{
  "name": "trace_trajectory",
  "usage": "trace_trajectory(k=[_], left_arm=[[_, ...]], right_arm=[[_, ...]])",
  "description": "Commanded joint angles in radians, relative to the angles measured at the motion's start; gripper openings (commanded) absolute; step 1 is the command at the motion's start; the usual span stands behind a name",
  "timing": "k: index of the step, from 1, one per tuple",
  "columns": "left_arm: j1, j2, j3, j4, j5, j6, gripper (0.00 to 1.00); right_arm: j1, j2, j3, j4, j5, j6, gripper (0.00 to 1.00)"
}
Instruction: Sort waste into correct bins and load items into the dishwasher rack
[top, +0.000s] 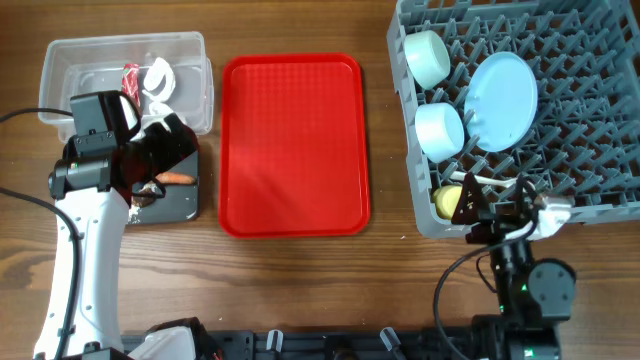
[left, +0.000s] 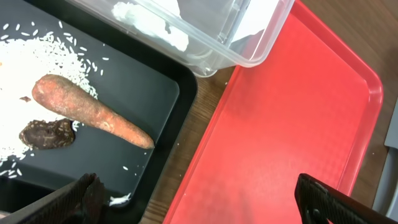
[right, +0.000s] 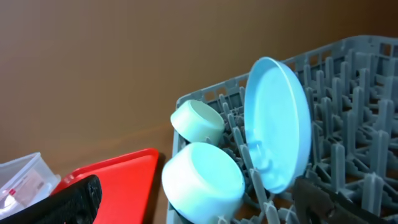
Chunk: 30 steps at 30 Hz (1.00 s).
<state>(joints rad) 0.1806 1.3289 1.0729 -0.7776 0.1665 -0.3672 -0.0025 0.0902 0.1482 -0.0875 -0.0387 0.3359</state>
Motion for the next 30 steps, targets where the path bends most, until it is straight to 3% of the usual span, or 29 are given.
trace_trajectory(k=[1,8,14,30], left_arm=[[0.000,0.003,0.011,0.002,0.012,0.020,1.00],[0.000,0.003,0.011,0.002,0.012,0.020,1.00],[0.000,0.003,0.011,0.002,0.012,0.020,1.00],[0.000,0.003,0.011,0.002,0.012,0.020,1.00]], right_arm=[[0.006,-0.072,-0.045,0.010,0.031,-0.032,1.00],[0.012,-0.087,-0.085,0.013,-0.085,-0.333,1.00],[0.011,-0.087,-0.145,0.101,-0.085,-0.333,1.00],[0.011,-0.083,-0.143,0.098,-0.085,-0.333,1.00]])
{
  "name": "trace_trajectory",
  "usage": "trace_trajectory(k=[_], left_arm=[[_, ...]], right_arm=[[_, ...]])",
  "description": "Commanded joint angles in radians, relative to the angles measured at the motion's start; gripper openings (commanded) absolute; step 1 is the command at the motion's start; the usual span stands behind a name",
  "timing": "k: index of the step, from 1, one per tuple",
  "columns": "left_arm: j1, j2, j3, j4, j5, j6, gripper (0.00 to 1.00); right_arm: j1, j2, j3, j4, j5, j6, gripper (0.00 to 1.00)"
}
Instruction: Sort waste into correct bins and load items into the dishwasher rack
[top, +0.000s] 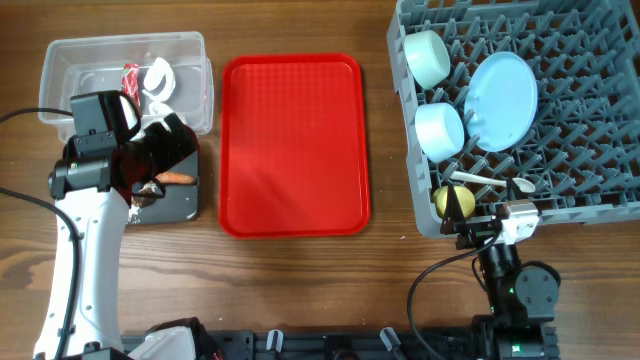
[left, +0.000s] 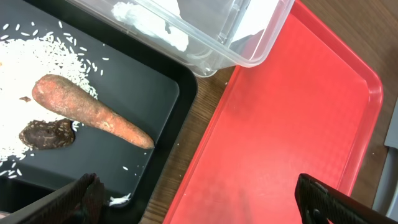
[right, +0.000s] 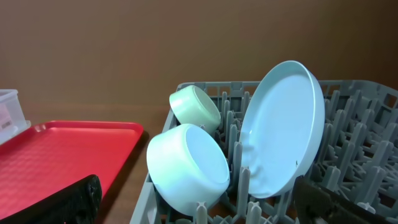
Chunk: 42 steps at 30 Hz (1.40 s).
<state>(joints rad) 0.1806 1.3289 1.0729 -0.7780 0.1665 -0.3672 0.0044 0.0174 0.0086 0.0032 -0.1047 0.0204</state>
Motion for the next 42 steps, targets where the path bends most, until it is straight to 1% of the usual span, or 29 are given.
trace_trajectory(k=[1,15,17,19,21,23,24,25,27,29,32,37,42], left_arm=[[0.000,0.003,0.011,0.003,0.012,0.020,1.00],[0.000,-0.020,0.011,0.002,0.011,0.020,1.00],[0.000,-0.040,0.008,0.022,0.005,0.020,1.00],[-0.013,-0.074,-0.013,0.074,0.028,0.020,1.00],[-0.038,-0.126,-0.067,0.190,0.043,0.021,1.00],[-0.072,-0.200,-0.164,0.369,0.043,0.024,1.00],[-0.082,-0.230,-0.203,0.434,0.043,0.023,1.00],[-0.096,-0.279,-0.272,0.539,0.043,0.023,1.00],[-0.116,-0.370,-0.394,0.702,0.043,0.023,1.00],[-0.129,-0.460,-0.502,0.811,0.043,0.023,1.00],[-0.133,-0.599,-0.638,0.878,0.043,0.019,1.00],[-0.152,-0.835,-0.821,0.878,0.029,0.020,1.00],[-0.217,-1.037,-0.934,0.871,-0.048,0.020,1.00]], right_arm=[[0.005,-0.010,-0.003,0.007,-0.019,-0.018,1.00],[0.005,-0.010,-0.003,0.007,-0.019,-0.018,1.00],[0.005,-0.010,-0.003,0.007,-0.019,-0.018,1.00],[0.005,-0.010,-0.003,0.007,-0.019,-0.018,1.00],[0.005,-0.010,-0.003,0.007,-0.019,-0.018,1.00],[0.005,-0.010,-0.003,0.007,-0.019,-0.018,1.00],[0.005,-0.010,-0.003,0.007,-0.019,-0.018,1.00],[0.005,-0.010,-0.003,0.007,-0.019,-0.018,1.00],[0.005,-0.010,-0.003,0.007,-0.019,-0.018,1.00],[0.005,-0.010,-0.003,0.007,-0.019,-0.018,1.00],[0.005,-0.010,-0.003,0.007,-0.019,-0.018,1.00],[0.005,-0.010,-0.003,0.007,-0.019,-0.018,1.00],[0.005,-0.010,-0.003,0.007,-0.019,-0.018,1.00]])
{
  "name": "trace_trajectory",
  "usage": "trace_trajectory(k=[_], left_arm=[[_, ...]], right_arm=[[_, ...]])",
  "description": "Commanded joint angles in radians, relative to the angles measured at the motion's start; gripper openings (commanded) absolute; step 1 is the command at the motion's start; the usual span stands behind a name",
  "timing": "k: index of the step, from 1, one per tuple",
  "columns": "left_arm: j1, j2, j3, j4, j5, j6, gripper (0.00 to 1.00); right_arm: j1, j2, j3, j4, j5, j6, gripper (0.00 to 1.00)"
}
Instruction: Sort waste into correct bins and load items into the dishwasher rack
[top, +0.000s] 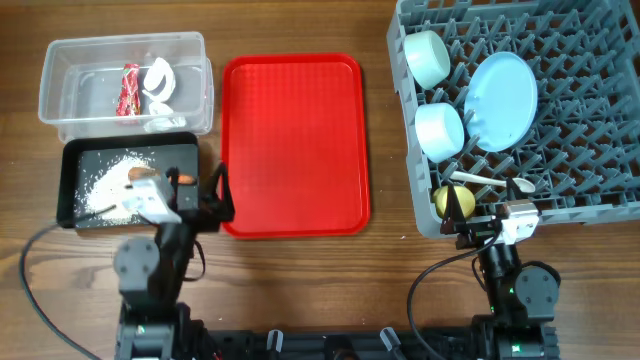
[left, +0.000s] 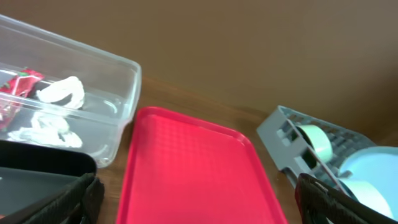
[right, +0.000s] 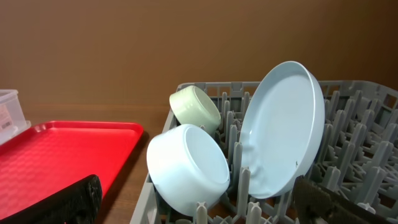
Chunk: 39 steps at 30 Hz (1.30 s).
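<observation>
The red tray (top: 295, 140) lies bare in the middle. A black tray (top: 75, 150) holds rice (top: 105, 185) and a carrot (top: 180, 178). The clear bin (top: 195, 100) holds a red wrapper (top: 130, 88) and white scraps. In the grey rack (top: 580, 150) stand two bowls (top: 440, 130), a pale blue plate (top: 502, 100), a spoon (top: 490, 181) and a yellow item (top: 447, 201). My left gripper (top: 205, 195) is open and empty, low at the red tray's (left: 193, 168) near left corner. My right gripper (right: 199, 205) is open and empty at the rack's front edge.
Both arm bases sit at the table's front edge, with cables trailing beside them. The rack's wall (left: 280, 130) rises at the right of the red tray. Bare wood runs between the red tray and the rack.
My left arm was over the black tray, looking down on the carrot. Now it is drawn back to the table's front edge, low and facing across the red tray. The right arm has not moved.
At first my left gripper hung open above the black tray, and my right gripper was tilted at the rack's front corner. Then the right arm was level at the front edge. Now the left arm is back at the front edge too, both empty.
</observation>
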<state>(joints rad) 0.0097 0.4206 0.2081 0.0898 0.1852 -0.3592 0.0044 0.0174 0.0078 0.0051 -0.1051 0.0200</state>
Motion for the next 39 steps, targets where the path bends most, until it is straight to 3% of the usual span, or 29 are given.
trace_trajectory(k=[1,6,21,39], left_arm=[[-0.055,-0.156,-0.084,0.003,-0.074,0.012,1.00],[-0.071,-0.277,-0.160,-0.004,-0.081,0.011,1.00],[-0.019,-0.412,-0.195,-0.173,-0.077,0.012,1.00],[0.013,-0.418,-0.195,-0.172,-0.078,0.012,1.00]], right_arm=[[0.005,-0.010,-0.003,0.005,-0.019,-0.018,1.00],[0.005,-0.010,-0.003,0.005,-0.019,-0.018,1.00],[0.005,-0.010,-0.003,0.005,-0.019,-0.018,1.00],[0.005,-0.010,-0.003,0.005,-0.019,-0.018,1.00]])
